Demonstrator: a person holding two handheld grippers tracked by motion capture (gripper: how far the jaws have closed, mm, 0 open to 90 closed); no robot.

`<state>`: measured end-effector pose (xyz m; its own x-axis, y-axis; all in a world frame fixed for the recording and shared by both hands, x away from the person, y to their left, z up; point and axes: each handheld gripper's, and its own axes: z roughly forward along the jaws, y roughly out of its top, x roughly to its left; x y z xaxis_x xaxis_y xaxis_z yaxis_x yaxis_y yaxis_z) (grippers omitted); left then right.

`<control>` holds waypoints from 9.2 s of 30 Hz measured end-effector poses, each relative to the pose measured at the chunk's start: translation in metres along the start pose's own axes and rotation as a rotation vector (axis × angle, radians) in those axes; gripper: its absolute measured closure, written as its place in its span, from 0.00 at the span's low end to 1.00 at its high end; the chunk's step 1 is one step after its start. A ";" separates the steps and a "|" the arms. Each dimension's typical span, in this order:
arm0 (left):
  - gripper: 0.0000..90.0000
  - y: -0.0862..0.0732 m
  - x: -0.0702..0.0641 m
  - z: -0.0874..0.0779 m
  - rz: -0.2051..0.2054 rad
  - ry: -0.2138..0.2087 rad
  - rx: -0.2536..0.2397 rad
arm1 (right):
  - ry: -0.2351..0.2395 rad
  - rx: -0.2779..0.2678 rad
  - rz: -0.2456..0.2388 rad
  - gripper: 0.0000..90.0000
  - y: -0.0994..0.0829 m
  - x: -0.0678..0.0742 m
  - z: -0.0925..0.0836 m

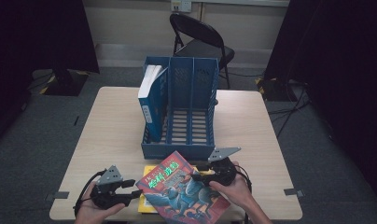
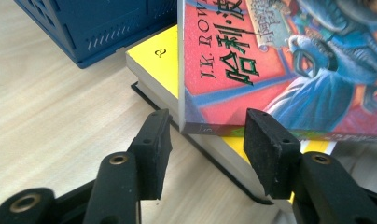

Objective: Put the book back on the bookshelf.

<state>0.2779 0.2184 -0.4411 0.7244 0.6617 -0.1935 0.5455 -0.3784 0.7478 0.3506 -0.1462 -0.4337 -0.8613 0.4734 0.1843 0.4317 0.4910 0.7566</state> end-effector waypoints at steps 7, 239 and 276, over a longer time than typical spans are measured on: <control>0.53 0.000 0.009 0.003 -0.051 -0.052 -0.001 | 0.015 0.000 -0.004 0.63 -0.001 0.003 0.001; 0.68 0.068 -0.002 0.049 -0.185 -0.339 -0.198 | 0.117 -0.242 0.241 0.92 0.025 0.019 -0.021; 0.77 0.107 -0.003 0.016 -0.132 -0.335 -0.303 | 0.089 -0.353 0.154 0.92 0.060 0.024 -0.045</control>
<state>0.3412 0.1658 -0.3704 0.7802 0.4276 -0.4566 0.5306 -0.0657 0.8451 0.3438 -0.1380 -0.3561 -0.8202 0.4493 0.3541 0.4521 0.1298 0.8825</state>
